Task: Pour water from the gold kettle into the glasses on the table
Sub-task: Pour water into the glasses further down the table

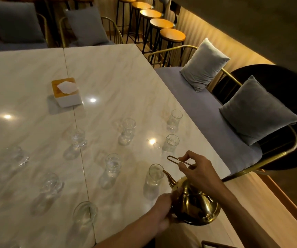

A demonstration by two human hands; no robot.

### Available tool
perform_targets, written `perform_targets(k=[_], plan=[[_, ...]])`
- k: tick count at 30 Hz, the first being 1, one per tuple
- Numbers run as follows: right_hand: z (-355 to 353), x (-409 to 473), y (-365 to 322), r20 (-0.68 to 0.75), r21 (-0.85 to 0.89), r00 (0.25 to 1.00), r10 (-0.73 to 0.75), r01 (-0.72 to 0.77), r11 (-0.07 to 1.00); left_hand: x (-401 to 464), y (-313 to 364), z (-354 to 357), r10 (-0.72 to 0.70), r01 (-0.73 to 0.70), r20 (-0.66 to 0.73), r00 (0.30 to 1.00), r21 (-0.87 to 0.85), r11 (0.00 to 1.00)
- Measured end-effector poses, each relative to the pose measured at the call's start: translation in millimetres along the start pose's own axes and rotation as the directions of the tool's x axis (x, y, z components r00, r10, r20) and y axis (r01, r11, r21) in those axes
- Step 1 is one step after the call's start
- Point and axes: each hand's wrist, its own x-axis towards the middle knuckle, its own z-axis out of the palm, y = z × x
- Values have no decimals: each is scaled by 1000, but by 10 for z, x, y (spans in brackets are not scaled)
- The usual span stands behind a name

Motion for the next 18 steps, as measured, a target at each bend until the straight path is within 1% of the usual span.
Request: perform_targets(k=[3,5,8,12,15,18], plan=[[-64,-98,88,8,92,999,-41,40,995,101,-41,-5,15,-15,-6,1000,-13,1000],[-97,-154,141,2,135,997,-73,72,988,181,-55,-16,31,-32,-55,998,-17,999],[-122,-188,201,-28,192,994,-105,109,975,262,-71,-12,95,-98,-115,989,-16,995],[-163,-187,232,-67,250,992,-108,121,961,273,9,29,180,-181,-161,970,9,983],[-202,-137,172,-103,281,986,-132,156,947,263,132,47,224,-225,-163,961,11,974],[-244,-41,84,-128,294,980,-149,181,939,277,289,49,284,-277,-151,947,67,959]])
